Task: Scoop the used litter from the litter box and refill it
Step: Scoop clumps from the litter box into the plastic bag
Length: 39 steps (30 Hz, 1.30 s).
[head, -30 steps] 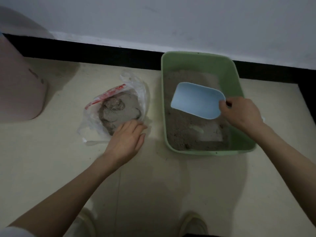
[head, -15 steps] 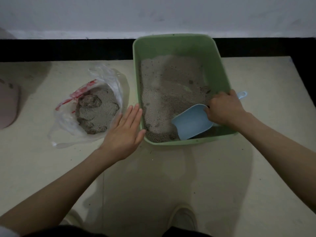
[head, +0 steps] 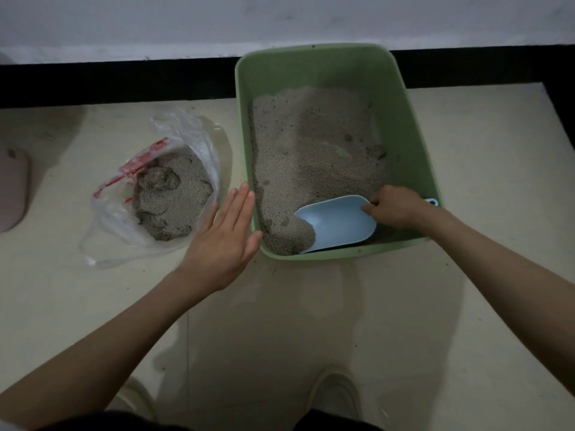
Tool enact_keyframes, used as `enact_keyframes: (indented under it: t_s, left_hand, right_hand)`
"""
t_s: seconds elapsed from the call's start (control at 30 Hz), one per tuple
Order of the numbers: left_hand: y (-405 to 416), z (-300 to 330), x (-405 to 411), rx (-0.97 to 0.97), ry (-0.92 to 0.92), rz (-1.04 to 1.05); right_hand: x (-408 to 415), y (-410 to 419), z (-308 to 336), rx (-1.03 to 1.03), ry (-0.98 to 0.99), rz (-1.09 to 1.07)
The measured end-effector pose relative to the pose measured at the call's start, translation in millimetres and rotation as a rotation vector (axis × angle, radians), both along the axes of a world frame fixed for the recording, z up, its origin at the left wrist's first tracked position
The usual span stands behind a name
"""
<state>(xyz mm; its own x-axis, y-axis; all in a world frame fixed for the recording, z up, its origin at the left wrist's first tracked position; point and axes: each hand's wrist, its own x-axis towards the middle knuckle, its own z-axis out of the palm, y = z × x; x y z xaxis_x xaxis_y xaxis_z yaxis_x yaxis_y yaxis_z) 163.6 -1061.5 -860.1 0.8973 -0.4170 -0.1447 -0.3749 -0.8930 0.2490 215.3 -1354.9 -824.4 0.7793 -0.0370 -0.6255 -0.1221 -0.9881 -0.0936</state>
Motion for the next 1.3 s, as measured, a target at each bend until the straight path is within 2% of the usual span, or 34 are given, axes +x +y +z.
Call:
enact_keyframes:
  t_s: [0.17,0.3,0.37,0.47,0.57,0.67,0.8,1.03,1.17,1.3]
  left_hand:
    - [-1.0,0.2,-0.5,-0.014,0.020,0.003]
    - [-1.0,0.9,-1.1,-0.016,0.027,0.007]
    - [-1.3,1.7,-0.6,-0.026,0.043,0.006]
    - [-1.0,1.5,-0.5,-0.036,0.035,0.003]
    - [-0.4,0.8,-1.2,-0.029,0.039,0.012]
    - [-1.1,0.7,-1.3,-0.029,0.036,0.016]
    - [-1.0,0.9,-1.2,-0.031,0.036,0.011]
    - [-0.3,1.4,-0.9,-0.030,0.047,0.012]
    - [-1.1,2.1,-0.9,-0.024,0.053,0.014]
    - [-1.0,2.6,-1.0,-0.017,0.066,0.021]
  right_hand:
    - [1.7,1.8,4.8,0.036,0.096,-0.073]
    - [9.1,7.4,7.5,-0.014,0.123,-0.096]
    - [12.0,12.4,14.7,-0.091,0.023,-0.017]
    - [12.6,21.4,32.8,-0.299,-0.246,0.243]
    - [11.3,24.8,45.5,-0.360,-0.439,0.372]
    - [9.8,27.3,52.7,-0.331,-0.508,0.362]
    - [5.4,32.1,46.8,-0.309,-0.473,0.363]
    - [-1.4,27.4,14.7,-0.165,-0.333,0.178]
    - [-7.4,9.4,-3.3,0.013,-0.215,-0.014]
    - [-3.0,-3.8,-2.9,0.135,-0.206,-0.135]
